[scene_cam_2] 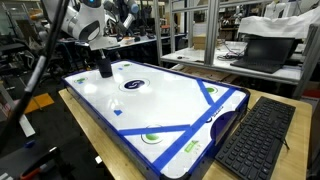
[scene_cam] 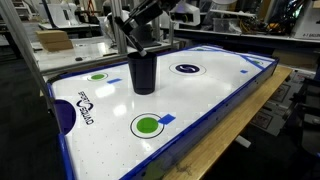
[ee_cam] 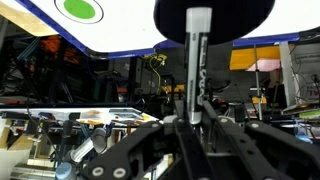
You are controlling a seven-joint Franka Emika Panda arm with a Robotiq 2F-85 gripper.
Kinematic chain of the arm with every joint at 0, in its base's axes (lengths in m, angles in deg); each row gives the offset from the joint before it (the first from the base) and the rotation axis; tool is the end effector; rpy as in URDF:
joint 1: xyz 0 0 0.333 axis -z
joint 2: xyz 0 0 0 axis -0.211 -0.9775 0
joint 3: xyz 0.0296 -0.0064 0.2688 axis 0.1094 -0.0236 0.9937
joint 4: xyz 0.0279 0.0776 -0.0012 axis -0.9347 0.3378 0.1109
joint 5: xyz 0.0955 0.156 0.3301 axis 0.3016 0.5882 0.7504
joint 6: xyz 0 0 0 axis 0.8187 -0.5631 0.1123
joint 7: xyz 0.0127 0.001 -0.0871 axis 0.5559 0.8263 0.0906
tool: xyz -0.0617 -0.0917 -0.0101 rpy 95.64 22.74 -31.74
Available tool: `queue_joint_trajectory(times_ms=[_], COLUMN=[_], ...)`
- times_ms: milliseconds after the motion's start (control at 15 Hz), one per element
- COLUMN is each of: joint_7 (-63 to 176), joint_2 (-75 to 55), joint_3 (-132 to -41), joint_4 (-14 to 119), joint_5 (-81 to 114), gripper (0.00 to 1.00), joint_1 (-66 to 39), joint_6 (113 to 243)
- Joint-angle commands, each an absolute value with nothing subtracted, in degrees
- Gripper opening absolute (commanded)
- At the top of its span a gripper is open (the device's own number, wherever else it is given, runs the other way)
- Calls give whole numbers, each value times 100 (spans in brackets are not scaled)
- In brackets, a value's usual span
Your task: Put the marker inside the cup
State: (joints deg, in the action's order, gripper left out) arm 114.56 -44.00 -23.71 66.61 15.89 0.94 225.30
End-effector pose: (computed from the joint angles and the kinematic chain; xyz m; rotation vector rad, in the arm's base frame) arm 0.5266 0.3968 0.2911 -1.9172 -1.4438 -1.0932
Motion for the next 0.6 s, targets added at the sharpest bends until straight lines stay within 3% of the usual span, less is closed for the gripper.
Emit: queue_joint_trajectory(times_ms=[0, 67, 200, 533], joint_7=[11348, 11293, 11157, 10638], joint_2=[-5108, -5219, -5186, -4487], joint_3=[-1994, -1970, -2068, -2464], joint_4=[6488, 6458, 6424, 6386], joint_5=[928, 822, 777, 949], gripper=[5, 44, 50, 87], joint_1=[373, 404, 344, 135], joint_6=[22274, 22093, 21797, 21313])
